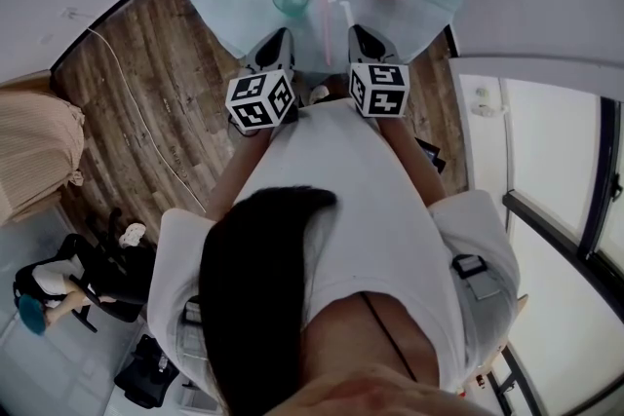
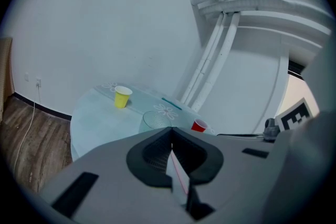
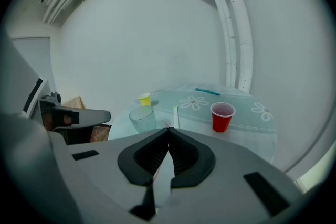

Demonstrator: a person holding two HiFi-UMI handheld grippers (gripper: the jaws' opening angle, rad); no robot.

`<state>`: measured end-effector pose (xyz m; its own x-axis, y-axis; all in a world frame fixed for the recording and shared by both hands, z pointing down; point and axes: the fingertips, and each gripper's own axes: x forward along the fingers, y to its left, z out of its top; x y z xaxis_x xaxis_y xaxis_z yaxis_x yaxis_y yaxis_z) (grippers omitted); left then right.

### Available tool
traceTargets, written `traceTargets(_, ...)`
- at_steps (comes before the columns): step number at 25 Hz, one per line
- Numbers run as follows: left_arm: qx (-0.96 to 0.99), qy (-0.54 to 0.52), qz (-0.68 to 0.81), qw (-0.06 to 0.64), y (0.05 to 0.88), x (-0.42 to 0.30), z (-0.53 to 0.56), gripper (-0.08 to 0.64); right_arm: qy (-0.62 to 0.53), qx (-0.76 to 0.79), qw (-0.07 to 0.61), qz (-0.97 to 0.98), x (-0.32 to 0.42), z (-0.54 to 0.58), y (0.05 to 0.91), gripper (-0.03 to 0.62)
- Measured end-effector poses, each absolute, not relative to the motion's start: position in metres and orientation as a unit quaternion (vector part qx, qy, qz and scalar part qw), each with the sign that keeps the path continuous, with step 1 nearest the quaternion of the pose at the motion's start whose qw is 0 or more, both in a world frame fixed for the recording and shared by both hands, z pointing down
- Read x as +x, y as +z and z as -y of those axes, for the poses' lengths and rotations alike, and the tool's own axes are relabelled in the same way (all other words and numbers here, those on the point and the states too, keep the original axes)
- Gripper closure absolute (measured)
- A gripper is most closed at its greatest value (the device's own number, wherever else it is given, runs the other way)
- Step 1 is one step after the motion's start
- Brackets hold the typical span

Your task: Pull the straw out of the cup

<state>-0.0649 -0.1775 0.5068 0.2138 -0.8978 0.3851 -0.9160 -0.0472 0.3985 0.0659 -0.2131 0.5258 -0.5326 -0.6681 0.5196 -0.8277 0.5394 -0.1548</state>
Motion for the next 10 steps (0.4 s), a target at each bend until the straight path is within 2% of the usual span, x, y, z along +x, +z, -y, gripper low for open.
traceTargets(10,0.72,0.011,0.63,0.293,0.507,-0.0696,0.1776,0.551,0.197,0.427,0.208,0.858,0.0595,0.2132,0.5264,0.558)
